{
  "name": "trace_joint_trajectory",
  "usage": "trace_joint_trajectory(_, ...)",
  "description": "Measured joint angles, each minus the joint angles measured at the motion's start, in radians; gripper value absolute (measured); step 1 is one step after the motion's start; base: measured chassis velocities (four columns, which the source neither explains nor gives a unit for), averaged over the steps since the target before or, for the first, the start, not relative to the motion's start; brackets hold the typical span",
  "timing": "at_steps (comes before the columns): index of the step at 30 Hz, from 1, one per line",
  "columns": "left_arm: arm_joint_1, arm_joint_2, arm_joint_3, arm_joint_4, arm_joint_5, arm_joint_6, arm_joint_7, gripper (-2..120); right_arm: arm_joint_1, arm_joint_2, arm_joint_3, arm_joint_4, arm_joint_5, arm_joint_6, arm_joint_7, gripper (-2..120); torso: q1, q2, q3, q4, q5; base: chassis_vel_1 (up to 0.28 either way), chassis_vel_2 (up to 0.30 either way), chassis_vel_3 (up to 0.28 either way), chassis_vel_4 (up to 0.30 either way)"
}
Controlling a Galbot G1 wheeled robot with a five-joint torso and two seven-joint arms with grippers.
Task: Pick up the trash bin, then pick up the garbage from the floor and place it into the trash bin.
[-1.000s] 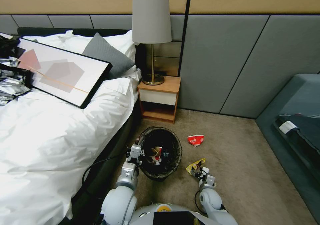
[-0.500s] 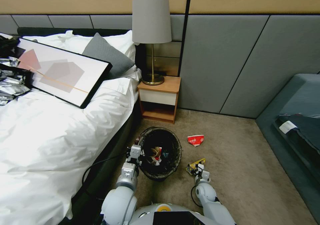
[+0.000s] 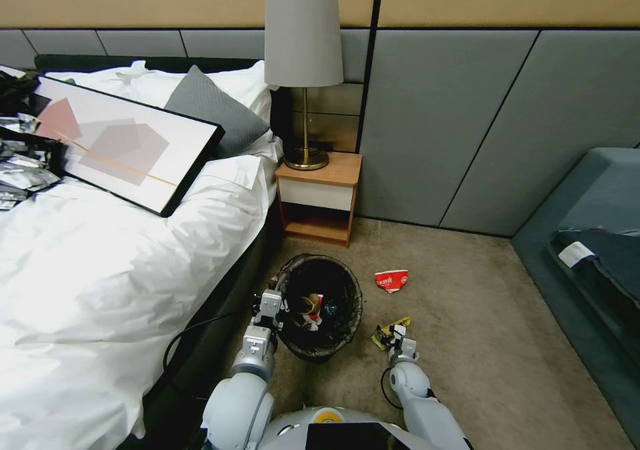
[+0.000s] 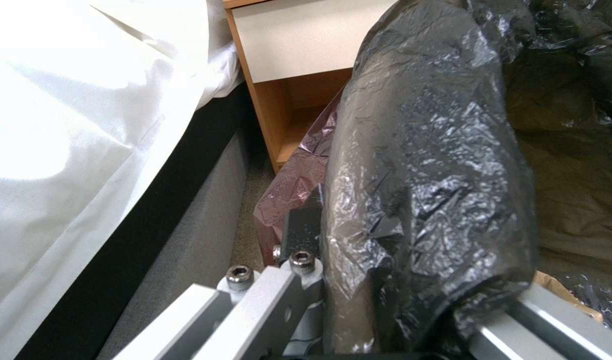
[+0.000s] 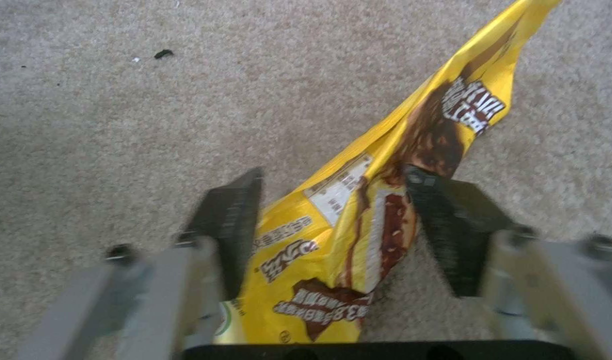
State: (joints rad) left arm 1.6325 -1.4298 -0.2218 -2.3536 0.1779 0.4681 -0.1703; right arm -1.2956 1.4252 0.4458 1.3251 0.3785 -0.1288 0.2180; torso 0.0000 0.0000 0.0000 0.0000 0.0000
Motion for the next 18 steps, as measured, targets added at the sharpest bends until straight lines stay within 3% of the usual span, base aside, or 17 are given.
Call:
trace_joint_trajectory(9,0.001,0.0,0.0,-0.001,0.001,0.0,0.0,1,0.008,-0.006,0.002,-0.005,-0.013,0.013,-0.005,18,0.0,0.0,0.0,0.0,0.0,0.0,0.0,0.0,0.0)
trace_joint_trajectory(12,0.002,0.001,-0.001,-0.002,0.002,0.0,0.0,1,0.011,-0.011,0.002,-0.005,-0.018,0.016,-0.008,3,0.0,0.0,0.0,0.0,0.0,0.0,0.0,0.0,0.0)
trace_joint_trajectory(18,0.002,0.002,-0.001,-0.003,0.002,0.0,0.0,1,0.014,-0.015,0.002,-0.008,-0.022,0.023,-0.012,0,0.0,0.0,0.0,0.0001,0.0001,0.0,0.0,0.0,0.0)
